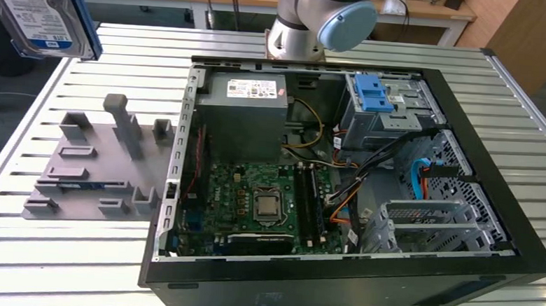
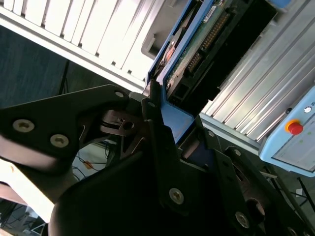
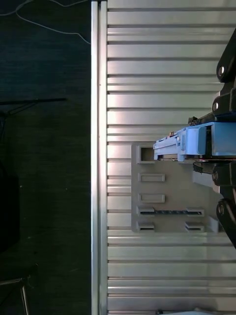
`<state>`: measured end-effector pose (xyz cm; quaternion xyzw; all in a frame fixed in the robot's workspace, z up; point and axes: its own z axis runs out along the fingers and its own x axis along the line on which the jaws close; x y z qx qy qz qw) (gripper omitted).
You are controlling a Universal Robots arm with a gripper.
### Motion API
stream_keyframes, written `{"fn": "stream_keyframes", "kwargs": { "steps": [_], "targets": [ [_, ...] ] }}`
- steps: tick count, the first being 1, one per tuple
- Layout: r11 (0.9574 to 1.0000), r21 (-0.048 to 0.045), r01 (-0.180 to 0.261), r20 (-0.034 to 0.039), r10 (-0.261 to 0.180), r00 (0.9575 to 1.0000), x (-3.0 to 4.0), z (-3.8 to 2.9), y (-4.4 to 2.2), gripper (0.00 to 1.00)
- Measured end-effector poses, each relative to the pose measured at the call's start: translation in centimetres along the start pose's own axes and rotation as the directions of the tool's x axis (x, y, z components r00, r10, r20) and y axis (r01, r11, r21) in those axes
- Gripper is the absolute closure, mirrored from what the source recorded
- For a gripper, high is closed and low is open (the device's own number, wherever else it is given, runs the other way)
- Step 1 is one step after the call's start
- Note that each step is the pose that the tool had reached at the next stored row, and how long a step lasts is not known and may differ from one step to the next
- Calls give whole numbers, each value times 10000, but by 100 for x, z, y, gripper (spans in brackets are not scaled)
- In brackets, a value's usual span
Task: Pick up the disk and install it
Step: 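Pick up the disk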
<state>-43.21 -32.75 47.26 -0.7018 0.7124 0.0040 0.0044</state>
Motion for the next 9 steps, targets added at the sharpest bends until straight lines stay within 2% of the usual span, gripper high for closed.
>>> {"fn": "stream_keyframes", "kwargs": {
  "steps": [2,9],
  "targets": [
    [10000,1,0,0,0,10000,0,-20,0,64],
    [10000,1,0,1,0,10000,0,-22,0,64]
  ]
}}
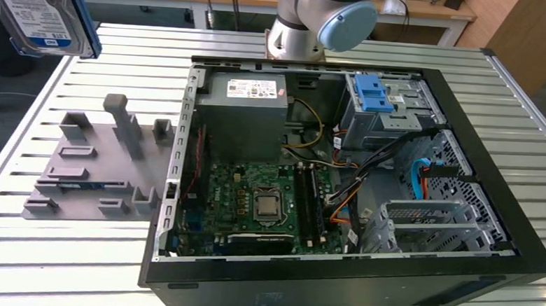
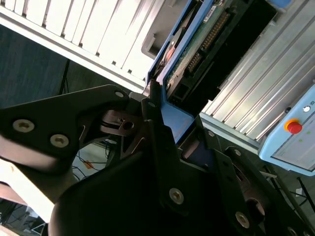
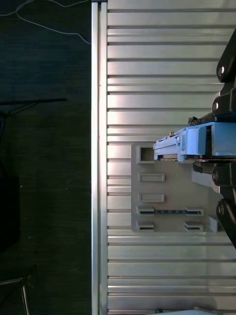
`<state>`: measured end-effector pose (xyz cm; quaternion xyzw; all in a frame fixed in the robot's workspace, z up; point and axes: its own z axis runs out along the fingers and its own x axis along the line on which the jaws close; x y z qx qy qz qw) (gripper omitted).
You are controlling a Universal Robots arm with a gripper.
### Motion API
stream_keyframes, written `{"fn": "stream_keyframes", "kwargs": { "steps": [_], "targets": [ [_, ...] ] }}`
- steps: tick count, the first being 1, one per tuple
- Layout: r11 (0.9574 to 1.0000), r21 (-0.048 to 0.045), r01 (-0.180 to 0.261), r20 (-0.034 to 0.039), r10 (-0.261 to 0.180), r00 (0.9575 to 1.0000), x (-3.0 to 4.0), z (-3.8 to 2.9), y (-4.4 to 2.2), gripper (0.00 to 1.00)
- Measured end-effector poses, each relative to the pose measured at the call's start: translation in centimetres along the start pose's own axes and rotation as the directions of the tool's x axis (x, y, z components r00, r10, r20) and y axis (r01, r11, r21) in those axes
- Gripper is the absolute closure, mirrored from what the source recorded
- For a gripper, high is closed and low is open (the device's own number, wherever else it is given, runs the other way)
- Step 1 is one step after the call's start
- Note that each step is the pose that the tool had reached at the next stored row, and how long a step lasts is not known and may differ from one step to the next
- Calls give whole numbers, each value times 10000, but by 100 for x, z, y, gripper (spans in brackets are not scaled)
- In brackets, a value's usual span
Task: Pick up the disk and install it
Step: 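Pick up the disk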
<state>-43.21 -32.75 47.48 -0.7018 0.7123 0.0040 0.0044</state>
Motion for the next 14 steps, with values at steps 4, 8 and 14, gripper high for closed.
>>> {"fn": "stream_keyframes", "kwargs": {
  "steps": [4,8,14],
  "targets": [
    [10000,-1,0,0,0,10000,-1,0,-49,64],
    [10000,0,-1,0,1,10000,-1,-19,-59,64],
    [10000,-2,-1,-1,1,10000,-2,-179,-60,64]
  ]
}}
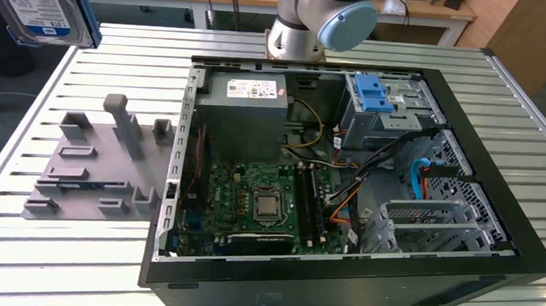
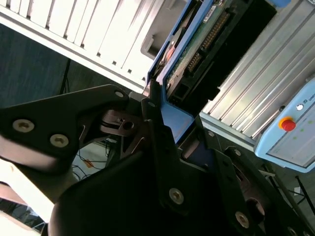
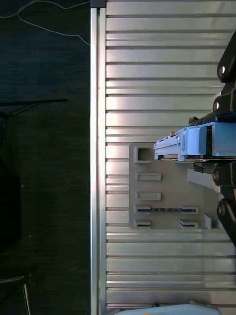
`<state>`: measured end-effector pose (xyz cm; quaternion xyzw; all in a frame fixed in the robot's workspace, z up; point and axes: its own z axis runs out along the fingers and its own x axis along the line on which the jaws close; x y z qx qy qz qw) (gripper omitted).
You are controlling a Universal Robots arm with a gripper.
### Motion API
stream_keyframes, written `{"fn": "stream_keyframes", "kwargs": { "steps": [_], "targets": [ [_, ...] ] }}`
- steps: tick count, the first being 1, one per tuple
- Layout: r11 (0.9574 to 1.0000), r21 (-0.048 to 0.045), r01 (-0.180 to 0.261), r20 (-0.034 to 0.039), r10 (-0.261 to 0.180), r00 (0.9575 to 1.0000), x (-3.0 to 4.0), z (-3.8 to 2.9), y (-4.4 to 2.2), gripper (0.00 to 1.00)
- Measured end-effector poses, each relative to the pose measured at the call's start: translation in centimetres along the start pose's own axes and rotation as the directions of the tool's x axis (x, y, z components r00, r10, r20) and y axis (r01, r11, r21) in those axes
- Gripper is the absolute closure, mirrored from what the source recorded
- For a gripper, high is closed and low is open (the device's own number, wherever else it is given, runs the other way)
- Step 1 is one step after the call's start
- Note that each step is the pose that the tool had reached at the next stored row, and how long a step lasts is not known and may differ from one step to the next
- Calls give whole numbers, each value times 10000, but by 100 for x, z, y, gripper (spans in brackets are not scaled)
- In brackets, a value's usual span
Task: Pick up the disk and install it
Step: 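Pick up the disk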
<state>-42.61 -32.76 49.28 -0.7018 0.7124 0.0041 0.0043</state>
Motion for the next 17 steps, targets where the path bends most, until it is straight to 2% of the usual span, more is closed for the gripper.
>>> {"fn": "stream_keyframes", "kwargs": {
  "steps": [7,17],
  "targets": [
    [10000,2,0,3,0,10000,116,-1,-7,64],
    [10000,3,0,4,0,10000,119,0,-34,64]
  ]
}}
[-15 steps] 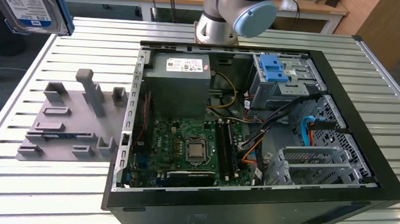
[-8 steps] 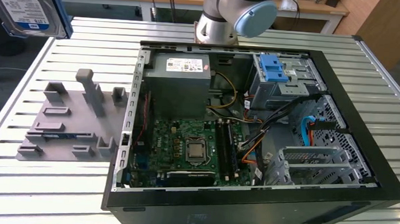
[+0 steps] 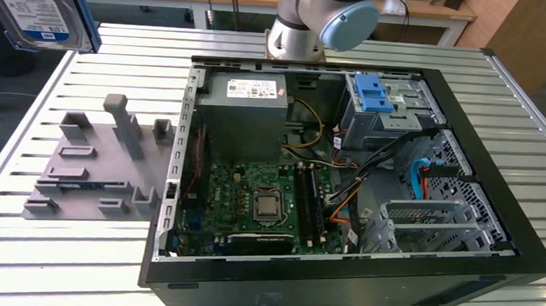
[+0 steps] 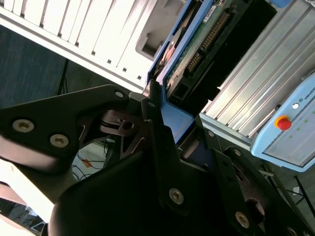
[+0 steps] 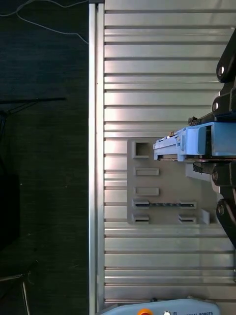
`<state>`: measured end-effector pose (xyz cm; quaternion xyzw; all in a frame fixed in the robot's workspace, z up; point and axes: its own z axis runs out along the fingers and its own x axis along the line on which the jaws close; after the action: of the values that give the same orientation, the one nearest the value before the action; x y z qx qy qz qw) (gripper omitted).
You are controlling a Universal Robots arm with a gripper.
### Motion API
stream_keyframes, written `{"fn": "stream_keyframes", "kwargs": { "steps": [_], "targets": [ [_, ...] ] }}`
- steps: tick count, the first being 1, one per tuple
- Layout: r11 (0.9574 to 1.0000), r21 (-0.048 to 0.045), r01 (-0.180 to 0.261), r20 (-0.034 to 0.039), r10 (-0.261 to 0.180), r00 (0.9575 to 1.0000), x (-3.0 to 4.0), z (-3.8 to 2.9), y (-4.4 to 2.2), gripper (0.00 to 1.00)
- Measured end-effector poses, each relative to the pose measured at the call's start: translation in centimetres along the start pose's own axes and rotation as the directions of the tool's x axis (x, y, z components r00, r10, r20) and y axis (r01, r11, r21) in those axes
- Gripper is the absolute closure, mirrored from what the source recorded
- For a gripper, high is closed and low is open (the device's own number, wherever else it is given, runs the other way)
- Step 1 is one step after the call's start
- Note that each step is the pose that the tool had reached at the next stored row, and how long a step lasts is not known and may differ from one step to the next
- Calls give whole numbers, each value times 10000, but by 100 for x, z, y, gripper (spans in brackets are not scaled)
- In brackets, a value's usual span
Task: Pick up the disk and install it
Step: 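Pick up the disk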
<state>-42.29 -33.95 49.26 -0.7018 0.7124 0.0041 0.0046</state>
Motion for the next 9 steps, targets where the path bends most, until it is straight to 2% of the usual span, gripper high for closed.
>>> {"fn": "stream_keyframes", "kwargs": {
  "steps": [9],
  "targets": [
    [10000,-2,0,-1,0,10000,0,0,-27,64]
  ]
}}
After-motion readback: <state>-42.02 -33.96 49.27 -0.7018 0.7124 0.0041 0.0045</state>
